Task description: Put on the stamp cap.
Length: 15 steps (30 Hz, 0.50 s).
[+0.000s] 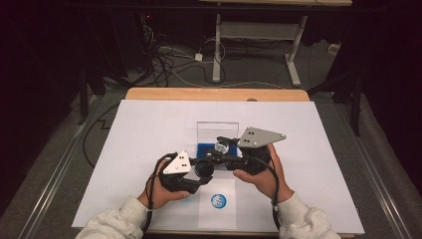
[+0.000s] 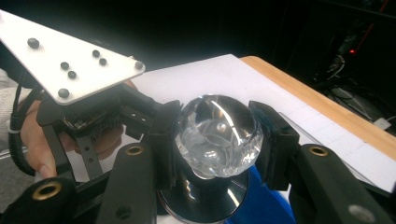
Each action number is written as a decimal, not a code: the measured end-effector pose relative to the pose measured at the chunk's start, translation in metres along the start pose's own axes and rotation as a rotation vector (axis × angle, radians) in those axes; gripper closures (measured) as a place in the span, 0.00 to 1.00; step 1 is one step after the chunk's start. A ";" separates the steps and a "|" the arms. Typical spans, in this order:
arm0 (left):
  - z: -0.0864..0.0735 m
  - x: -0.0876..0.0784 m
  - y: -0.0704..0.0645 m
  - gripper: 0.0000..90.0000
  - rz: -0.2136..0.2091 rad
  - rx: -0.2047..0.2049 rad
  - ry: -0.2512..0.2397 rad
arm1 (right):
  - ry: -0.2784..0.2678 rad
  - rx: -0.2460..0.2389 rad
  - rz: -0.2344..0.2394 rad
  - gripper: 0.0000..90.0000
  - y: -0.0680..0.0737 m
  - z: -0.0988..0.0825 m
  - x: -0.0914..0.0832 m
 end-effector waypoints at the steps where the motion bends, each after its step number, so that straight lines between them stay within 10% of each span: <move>1: 0.001 0.000 -0.001 0.41 -0.004 0.004 -0.002 | 0.002 0.000 0.003 0.63 0.001 0.000 0.001; 15: 0.007 -0.003 -0.006 0.41 -0.010 -0.011 -0.049 | 0.041 0.020 0.062 0.63 0.011 -0.011 0.015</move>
Point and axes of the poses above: each handheld gripper's, and its own axes: x roughly forward along the jaws, z roughly out of its top, y roughly to its left, the point moved 2 cm from there along x, roughly forward along the jaws, and after that the axes turned 10 degrees about x, right-handed, at the moved point
